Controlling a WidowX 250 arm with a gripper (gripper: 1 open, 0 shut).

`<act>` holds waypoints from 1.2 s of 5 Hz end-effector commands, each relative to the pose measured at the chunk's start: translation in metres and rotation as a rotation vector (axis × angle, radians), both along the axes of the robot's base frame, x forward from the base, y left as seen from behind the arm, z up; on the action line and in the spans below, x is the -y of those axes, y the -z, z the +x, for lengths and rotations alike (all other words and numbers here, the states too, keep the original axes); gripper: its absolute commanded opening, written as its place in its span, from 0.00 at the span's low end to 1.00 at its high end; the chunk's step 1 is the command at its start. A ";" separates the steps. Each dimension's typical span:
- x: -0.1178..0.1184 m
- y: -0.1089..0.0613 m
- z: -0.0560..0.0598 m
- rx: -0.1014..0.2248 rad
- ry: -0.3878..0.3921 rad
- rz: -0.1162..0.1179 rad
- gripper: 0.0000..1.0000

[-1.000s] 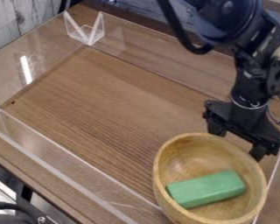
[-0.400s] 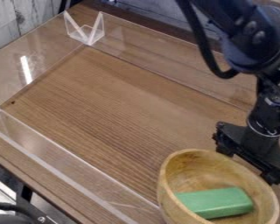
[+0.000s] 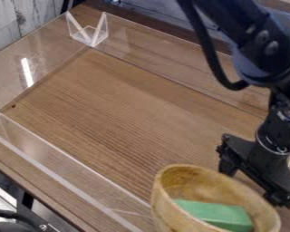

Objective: Put the green block in the brown bowl

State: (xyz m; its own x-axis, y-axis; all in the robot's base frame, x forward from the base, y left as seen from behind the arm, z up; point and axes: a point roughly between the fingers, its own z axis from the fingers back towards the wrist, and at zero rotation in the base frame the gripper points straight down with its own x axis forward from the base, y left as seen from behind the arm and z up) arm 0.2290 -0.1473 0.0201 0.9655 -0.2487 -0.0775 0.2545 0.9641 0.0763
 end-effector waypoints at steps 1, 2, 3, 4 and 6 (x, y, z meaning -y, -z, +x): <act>0.003 -0.023 -0.002 0.050 0.038 -0.015 1.00; -0.002 -0.029 -0.006 0.052 0.061 0.000 1.00; -0.001 -0.043 -0.009 0.056 0.130 0.014 1.00; -0.001 -0.058 -0.012 0.060 0.195 0.022 1.00; -0.003 -0.041 -0.010 0.064 0.290 0.027 1.00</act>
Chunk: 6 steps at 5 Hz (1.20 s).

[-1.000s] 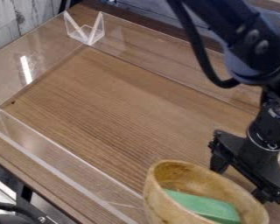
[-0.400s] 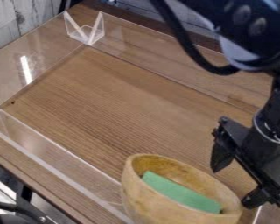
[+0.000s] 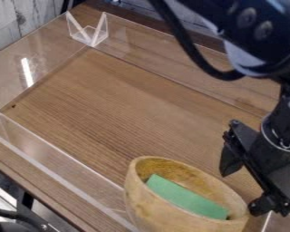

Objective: Put the green block in the brown bowl

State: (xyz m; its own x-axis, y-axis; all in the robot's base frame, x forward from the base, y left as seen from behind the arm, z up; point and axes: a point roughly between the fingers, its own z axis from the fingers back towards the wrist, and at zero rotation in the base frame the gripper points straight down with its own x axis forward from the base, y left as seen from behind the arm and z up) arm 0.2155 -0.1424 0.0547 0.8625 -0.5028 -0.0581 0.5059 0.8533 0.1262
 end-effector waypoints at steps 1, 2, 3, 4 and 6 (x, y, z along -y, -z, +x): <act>-0.001 -0.011 0.009 0.025 0.022 -0.012 1.00; -0.007 -0.010 0.006 0.022 0.107 -0.009 1.00; -0.014 -0.009 0.003 0.021 0.194 -0.005 1.00; -0.022 -0.018 0.005 0.021 0.224 -0.004 1.00; -0.020 -0.025 -0.001 0.015 0.280 -0.005 1.00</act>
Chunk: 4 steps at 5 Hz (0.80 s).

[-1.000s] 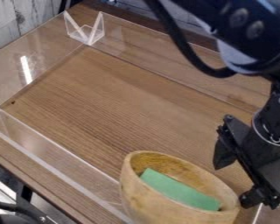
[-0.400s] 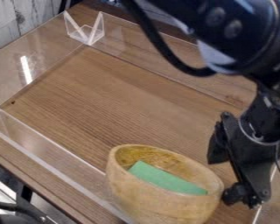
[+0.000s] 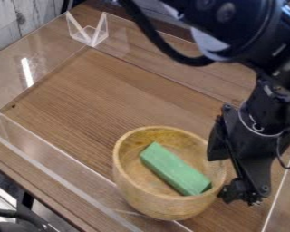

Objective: Put the green block in the brown bowl

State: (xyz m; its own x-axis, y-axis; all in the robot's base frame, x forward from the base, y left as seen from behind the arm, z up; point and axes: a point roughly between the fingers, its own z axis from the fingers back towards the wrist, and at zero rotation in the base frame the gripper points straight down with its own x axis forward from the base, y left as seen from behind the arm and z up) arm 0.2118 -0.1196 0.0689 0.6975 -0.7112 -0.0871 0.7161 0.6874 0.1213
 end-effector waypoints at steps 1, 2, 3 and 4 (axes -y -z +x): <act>0.011 -0.006 -0.006 0.029 0.067 -0.024 1.00; -0.003 -0.009 -0.014 0.024 0.139 -0.025 0.00; -0.020 -0.009 -0.020 0.022 0.197 -0.023 1.00; -0.035 -0.009 -0.026 0.019 0.263 -0.024 0.00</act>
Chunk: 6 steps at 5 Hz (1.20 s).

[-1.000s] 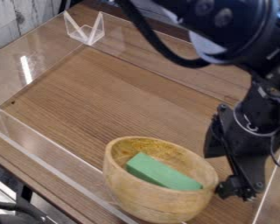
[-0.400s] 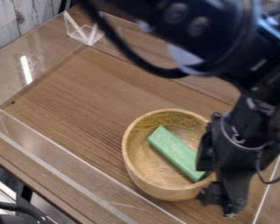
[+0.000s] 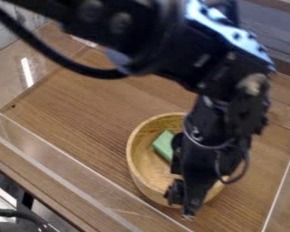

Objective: Put the green block in the brown bowl

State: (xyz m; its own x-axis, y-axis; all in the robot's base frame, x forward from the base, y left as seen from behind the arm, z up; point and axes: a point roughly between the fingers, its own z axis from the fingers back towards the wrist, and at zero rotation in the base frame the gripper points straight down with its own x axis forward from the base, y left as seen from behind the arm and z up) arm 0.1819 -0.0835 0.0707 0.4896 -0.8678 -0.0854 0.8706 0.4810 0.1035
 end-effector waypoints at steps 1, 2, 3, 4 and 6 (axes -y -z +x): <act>-0.003 -0.002 0.008 0.025 0.063 -0.012 1.00; -0.007 0.002 0.013 0.022 0.139 -0.015 1.00; -0.001 0.009 0.008 0.020 0.172 -0.017 1.00; 0.004 0.016 0.002 0.020 0.193 -0.018 1.00; 0.000 0.015 0.020 0.020 0.203 -0.018 1.00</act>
